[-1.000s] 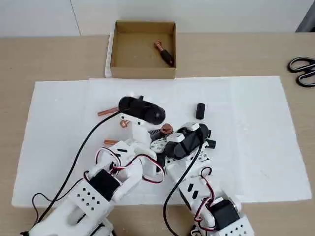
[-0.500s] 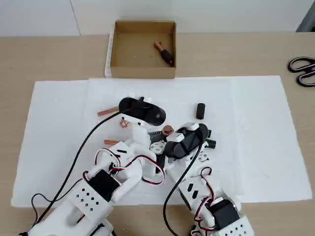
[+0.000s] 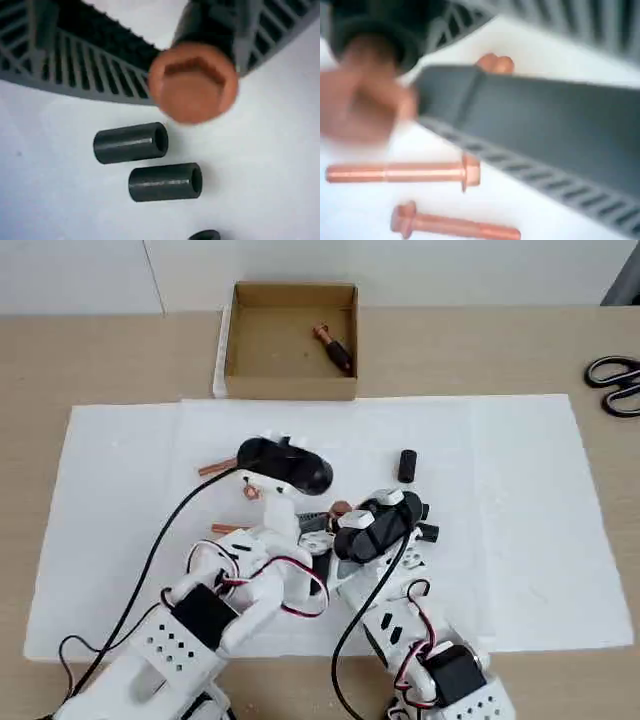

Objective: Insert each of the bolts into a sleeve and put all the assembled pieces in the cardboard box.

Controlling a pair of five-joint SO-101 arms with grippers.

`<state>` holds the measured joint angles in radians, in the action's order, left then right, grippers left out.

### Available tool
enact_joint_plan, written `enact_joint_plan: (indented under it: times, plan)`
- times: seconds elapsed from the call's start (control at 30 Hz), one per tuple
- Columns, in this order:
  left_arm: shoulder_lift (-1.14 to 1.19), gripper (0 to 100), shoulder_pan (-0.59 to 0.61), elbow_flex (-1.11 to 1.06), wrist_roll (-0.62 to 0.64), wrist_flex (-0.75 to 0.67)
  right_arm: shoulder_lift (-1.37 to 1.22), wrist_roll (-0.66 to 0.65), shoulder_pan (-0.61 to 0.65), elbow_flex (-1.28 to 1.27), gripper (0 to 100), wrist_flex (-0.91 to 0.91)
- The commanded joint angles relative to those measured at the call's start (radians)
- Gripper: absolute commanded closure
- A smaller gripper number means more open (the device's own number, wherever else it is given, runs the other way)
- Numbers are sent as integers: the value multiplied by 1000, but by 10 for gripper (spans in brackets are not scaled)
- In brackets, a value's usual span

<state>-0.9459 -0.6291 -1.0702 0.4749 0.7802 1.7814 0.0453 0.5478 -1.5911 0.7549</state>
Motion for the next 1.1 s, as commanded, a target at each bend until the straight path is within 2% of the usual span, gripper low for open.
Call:
enact_joint_plan:
  times: [0.0, 0.23, 0.4, 0.63, 0.77, 0.9, 1.07]
  plan:
    - [-15, 722, 18, 31, -2, 15, 4, 5, 4, 8, 995, -24]
    - [-124, 721, 26, 27, -8, 86, 4, 5, 4, 8, 995, -24]
    - [-163, 721, 95, 28, -8, 163, 4, 5, 4, 6, 995, -24]
    - [-241, 722, 184, 4, -66, 178, 4, 5, 4, 6, 995, -24]
    - [-310, 722, 224, -1, -71, 235, 4, 5, 4, 6, 995, -22]
    - [-394, 722, 351, -1, -71, 299, 4, 2, -2, 5, 995, -22]
    - [-483, 724, 595, -1, -71, 382, -4, -2, -107, 14, 995, -21]
